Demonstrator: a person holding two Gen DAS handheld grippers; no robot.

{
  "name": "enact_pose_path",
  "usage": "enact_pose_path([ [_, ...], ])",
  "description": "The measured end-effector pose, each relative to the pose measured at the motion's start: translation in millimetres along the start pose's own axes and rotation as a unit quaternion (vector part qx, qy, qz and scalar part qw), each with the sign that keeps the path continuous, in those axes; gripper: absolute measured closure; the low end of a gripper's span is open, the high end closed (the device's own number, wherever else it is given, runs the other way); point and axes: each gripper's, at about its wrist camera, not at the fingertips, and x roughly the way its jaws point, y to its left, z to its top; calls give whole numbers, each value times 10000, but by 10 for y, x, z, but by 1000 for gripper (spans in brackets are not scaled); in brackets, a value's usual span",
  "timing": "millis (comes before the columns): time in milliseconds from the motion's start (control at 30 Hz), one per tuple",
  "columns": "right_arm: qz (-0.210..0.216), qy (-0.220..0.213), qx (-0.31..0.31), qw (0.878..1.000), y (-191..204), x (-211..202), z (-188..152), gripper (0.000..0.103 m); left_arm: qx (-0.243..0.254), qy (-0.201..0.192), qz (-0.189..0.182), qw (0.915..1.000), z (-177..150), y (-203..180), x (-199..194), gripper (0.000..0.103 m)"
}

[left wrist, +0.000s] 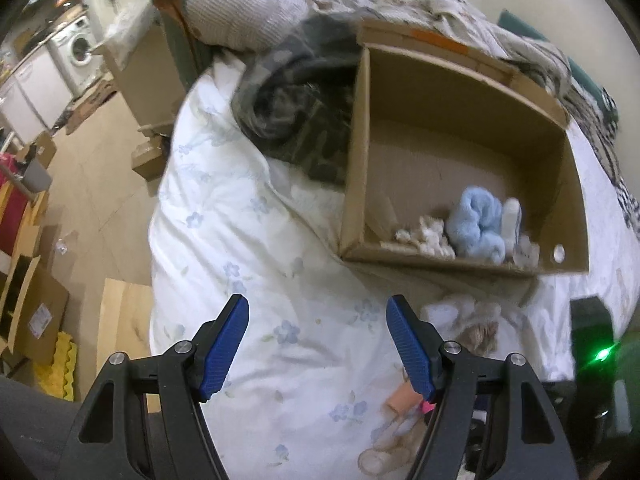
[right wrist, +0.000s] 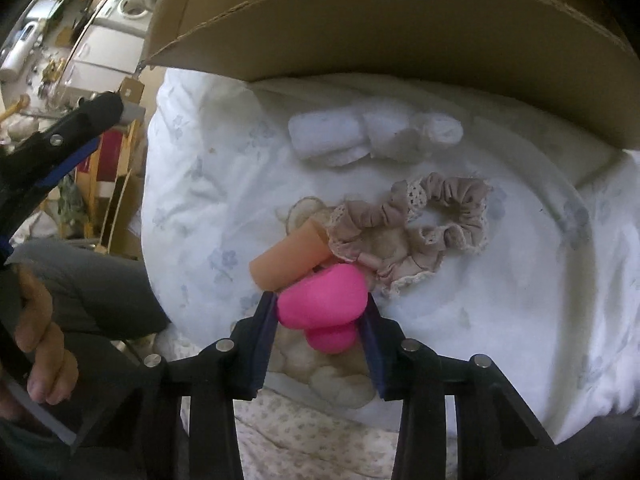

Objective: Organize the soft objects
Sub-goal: 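Grasp the peach tube with the left tool while the right tool grasps the pink plush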

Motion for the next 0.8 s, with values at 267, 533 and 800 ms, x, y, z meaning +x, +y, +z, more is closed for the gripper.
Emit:
enact_pose_path([
  [267, 446, -1216, 184, 9914, -189, -696, -104, 61, 817, 494, -581, 9937, -189, -347, 164, 36],
  [533, 542, -1944, 663, 9772, -398, -1030, -110, 61, 1651, 1380, -891, 9725, -491, -774, 533, 44],
  [800, 598, -1846, 682, 9786, -476, -1050, -115, 61, 1661, 1830, -1076, 9630, -551, -797, 762, 93],
])
